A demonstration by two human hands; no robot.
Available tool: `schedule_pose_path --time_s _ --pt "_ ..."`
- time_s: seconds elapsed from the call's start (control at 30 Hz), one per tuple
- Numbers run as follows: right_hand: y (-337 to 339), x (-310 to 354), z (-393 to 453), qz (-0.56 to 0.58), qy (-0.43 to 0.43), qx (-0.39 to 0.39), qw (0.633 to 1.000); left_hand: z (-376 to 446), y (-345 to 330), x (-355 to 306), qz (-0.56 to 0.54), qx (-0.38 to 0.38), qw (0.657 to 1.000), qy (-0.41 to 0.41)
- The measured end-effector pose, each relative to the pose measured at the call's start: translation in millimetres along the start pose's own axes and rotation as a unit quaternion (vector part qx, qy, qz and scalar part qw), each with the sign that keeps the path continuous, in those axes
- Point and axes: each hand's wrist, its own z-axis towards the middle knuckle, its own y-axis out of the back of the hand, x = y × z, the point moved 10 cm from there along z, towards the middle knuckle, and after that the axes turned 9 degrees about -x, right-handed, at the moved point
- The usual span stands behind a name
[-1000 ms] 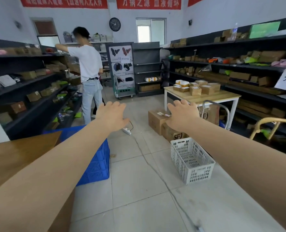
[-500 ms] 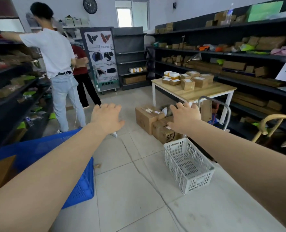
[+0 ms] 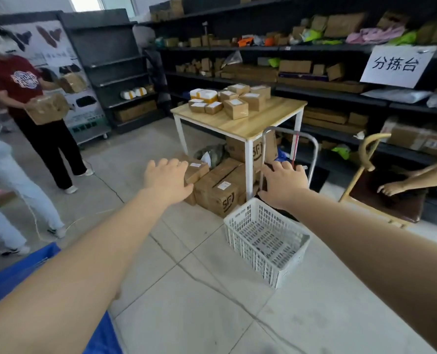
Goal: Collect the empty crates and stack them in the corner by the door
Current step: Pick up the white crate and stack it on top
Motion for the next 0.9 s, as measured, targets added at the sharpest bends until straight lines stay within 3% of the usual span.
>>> schedule_pose_path --time_s 0.5,0.9 --pt "-141 -91 201 0.022 -0.113 0.079 0.990 250 -129 -74 -0.010 0.030 0.994 -0.105" --pt "-272 -152 248 0.023 -0.201 0.196 0.960 383 -252 -155 -0.102 0.125 0.971 -0.178"
